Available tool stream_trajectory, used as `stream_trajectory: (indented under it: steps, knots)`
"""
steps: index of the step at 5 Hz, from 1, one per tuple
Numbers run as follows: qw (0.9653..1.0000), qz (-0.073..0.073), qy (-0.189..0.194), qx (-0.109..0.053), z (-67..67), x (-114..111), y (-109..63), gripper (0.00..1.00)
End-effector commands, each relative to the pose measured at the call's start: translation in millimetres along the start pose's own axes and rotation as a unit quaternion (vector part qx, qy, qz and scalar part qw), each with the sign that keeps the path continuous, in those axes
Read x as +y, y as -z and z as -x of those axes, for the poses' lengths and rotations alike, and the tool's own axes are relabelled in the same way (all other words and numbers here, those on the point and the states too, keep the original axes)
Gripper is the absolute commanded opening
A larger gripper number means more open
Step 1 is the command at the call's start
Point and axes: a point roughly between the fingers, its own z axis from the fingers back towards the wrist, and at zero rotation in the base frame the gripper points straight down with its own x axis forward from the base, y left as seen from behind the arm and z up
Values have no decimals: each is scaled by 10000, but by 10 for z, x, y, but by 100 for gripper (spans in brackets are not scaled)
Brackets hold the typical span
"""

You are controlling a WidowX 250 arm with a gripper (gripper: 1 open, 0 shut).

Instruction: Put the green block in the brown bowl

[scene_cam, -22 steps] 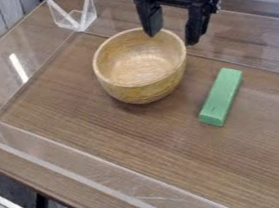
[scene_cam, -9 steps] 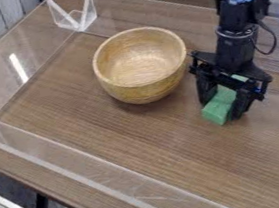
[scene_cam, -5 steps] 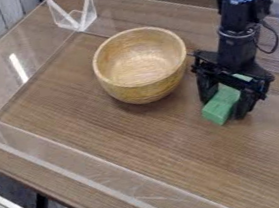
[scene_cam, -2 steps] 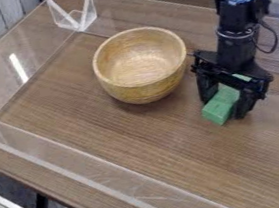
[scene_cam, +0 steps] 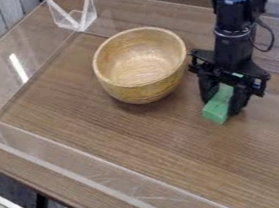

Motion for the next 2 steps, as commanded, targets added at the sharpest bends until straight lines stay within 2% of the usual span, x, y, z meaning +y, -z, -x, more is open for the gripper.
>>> stream_trajectory:
  steps: [1,2]
  knots:
    - [9994,0,64,-327,-10,13,-255,0]
    - [9991,-1,87,-412,9,14,-364,0]
